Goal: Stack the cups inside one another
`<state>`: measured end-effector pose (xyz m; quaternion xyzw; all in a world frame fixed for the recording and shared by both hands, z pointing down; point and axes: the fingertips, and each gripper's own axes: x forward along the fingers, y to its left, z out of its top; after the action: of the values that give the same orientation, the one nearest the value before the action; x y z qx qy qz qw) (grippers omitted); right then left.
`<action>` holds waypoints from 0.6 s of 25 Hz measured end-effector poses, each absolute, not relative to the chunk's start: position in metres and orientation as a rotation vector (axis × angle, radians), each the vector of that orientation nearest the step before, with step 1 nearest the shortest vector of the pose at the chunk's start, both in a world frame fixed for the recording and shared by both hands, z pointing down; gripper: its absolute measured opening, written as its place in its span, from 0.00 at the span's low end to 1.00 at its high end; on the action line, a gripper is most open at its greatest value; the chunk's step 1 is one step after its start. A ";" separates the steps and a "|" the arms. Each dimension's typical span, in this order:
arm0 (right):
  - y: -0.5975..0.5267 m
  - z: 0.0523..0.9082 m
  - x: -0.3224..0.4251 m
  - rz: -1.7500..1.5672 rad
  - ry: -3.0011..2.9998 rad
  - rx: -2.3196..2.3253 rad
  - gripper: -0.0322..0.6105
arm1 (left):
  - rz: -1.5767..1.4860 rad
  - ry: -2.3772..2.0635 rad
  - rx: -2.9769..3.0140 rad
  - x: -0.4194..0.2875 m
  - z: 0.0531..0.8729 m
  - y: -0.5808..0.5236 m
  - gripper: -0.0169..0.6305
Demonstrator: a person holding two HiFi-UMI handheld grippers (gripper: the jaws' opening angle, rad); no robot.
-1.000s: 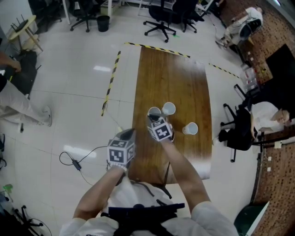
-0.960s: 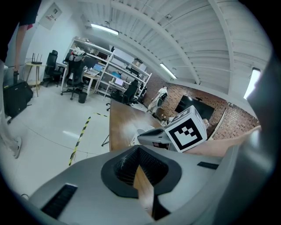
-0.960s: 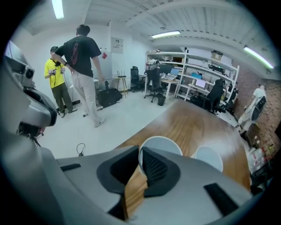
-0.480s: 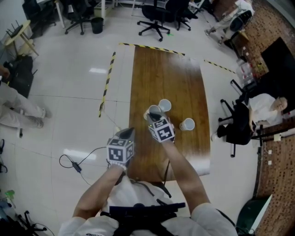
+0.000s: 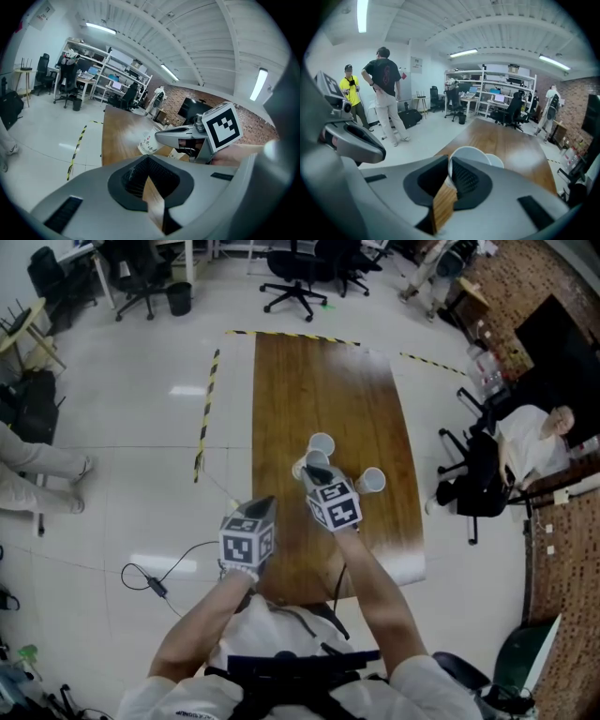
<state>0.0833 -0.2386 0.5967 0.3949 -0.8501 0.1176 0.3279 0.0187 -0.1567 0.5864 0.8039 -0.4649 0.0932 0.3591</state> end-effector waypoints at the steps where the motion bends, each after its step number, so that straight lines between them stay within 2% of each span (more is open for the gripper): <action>1: -0.238 0.594 0.087 0.308 -2.227 1.048 0.10 | 0.243 -1.190 2.081 0.022 0.585 -0.156 0.02; 15: -0.225 0.549 0.186 0.298 -2.186 1.283 0.10 | 0.284 -1.044 2.189 0.089 0.573 -0.150 0.02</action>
<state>0.1858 -0.2247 0.5491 0.4812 -0.8195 0.1116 0.2906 0.0893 -0.1501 0.5735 0.8422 -0.4017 0.1094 0.3426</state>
